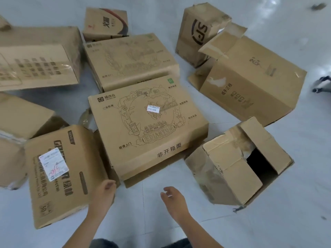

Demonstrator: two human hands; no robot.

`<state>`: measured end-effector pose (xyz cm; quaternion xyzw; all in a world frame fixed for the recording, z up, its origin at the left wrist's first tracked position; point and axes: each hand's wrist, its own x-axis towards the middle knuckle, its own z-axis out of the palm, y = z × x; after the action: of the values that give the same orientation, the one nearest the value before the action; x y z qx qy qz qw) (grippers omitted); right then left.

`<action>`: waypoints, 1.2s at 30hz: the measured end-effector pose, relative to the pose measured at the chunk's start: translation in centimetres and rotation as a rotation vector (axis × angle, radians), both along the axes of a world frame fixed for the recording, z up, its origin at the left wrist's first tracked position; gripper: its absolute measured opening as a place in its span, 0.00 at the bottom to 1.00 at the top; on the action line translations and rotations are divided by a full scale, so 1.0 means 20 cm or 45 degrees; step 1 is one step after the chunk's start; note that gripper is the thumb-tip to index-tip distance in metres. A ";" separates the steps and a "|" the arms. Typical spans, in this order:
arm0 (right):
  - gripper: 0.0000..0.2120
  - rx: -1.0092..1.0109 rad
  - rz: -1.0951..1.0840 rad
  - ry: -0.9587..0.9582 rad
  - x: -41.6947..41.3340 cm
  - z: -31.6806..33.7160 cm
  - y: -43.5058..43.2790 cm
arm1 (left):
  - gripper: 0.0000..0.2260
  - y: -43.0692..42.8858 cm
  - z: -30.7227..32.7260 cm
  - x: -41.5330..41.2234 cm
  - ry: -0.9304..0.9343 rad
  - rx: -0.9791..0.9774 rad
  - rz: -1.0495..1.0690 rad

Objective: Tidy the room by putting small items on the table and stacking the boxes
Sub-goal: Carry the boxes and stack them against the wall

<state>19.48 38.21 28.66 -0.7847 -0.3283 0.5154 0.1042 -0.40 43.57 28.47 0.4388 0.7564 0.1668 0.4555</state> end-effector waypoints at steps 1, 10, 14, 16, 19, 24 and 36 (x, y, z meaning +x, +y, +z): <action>0.17 -0.002 -0.018 0.010 0.00 -0.19 0.05 | 0.08 0.03 -0.18 0.01 0.013 0.001 0.058; 0.20 0.001 -0.458 0.291 -0.07 -1.35 0.31 | 0.20 0.22 -1.12 0.04 -0.177 0.036 0.422; 0.21 -0.025 -0.557 0.275 -0.03 -1.43 0.33 | 0.18 0.27 -1.15 0.00 -0.304 0.080 0.523; 0.22 -0.014 -0.622 0.284 -0.01 -1.45 0.34 | 0.14 0.31 -1.14 -0.02 -0.336 0.072 0.487; 0.20 0.009 -0.786 0.372 0.03 -1.50 0.41 | 0.06 0.34 -1.17 -0.04 -0.423 0.024 0.444; 0.21 0.057 -1.053 0.587 0.05 -1.63 0.52 | 0.02 0.35 -1.25 -0.07 -0.479 0.040 0.427; 0.15 0.139 -1.165 0.670 0.02 -1.70 0.65 | 0.11 0.38 -1.36 -0.08 -0.573 -0.015 0.496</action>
<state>19.88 51.27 -5.26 -0.6853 0.0587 0.5790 0.4379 -2.02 51.27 1.18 0.2347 0.7074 0.3399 0.5736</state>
